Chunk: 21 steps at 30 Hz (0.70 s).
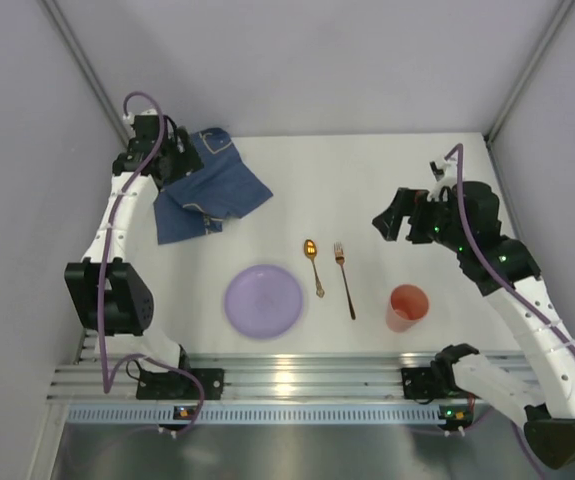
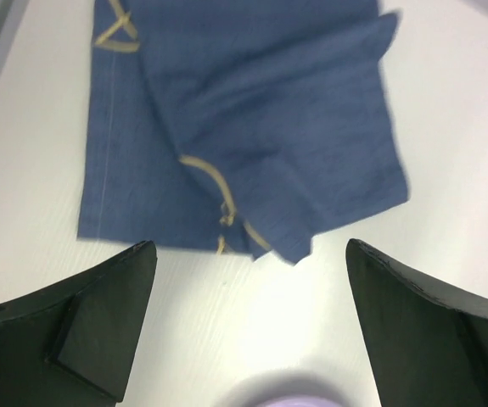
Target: Set the dinner table for one person
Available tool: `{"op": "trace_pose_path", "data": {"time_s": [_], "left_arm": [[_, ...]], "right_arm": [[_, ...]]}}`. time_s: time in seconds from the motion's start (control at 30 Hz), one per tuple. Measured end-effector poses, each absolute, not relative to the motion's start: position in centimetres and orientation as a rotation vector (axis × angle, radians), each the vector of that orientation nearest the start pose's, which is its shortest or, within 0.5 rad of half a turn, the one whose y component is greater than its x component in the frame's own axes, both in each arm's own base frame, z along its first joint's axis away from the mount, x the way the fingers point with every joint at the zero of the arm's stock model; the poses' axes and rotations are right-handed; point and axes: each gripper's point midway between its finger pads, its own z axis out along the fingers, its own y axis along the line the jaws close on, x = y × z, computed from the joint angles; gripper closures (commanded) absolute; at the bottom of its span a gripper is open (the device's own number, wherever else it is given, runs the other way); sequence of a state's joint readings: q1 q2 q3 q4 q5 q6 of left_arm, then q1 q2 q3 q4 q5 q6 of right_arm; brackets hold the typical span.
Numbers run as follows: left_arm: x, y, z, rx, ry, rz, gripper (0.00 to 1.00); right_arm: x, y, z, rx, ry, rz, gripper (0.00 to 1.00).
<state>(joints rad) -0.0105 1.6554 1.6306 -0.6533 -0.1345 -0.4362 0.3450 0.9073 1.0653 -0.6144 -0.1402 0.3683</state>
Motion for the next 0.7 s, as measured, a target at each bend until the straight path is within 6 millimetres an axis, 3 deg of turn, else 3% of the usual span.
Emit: {"op": "trace_pose_path", "data": {"time_s": [0.2,0.37,0.5,0.57,0.7], "left_arm": [[42.4,0.9,19.3,-0.650,2.314,-0.016,0.01],[39.7,1.8,14.1,-0.767,2.414,-0.013,0.01],[37.7,2.2,11.0,-0.840,2.477,0.006,0.01],[37.7,2.1,10.5,-0.858,2.476,0.004,0.01],[38.7,2.1,9.4,-0.881,2.462,-0.009,0.02]], "right_arm": [[27.6,16.0,30.7,-0.170,2.049,0.627,0.00],[31.0,18.6,33.1,-0.239,2.062,0.660,0.00],[32.5,19.7,31.4,-0.260,2.153,0.664,0.00],[32.5,19.9,29.8,-0.265,2.216,0.668,0.00],[32.7,20.6,28.4,-0.268,2.265,0.700,0.00]]}}
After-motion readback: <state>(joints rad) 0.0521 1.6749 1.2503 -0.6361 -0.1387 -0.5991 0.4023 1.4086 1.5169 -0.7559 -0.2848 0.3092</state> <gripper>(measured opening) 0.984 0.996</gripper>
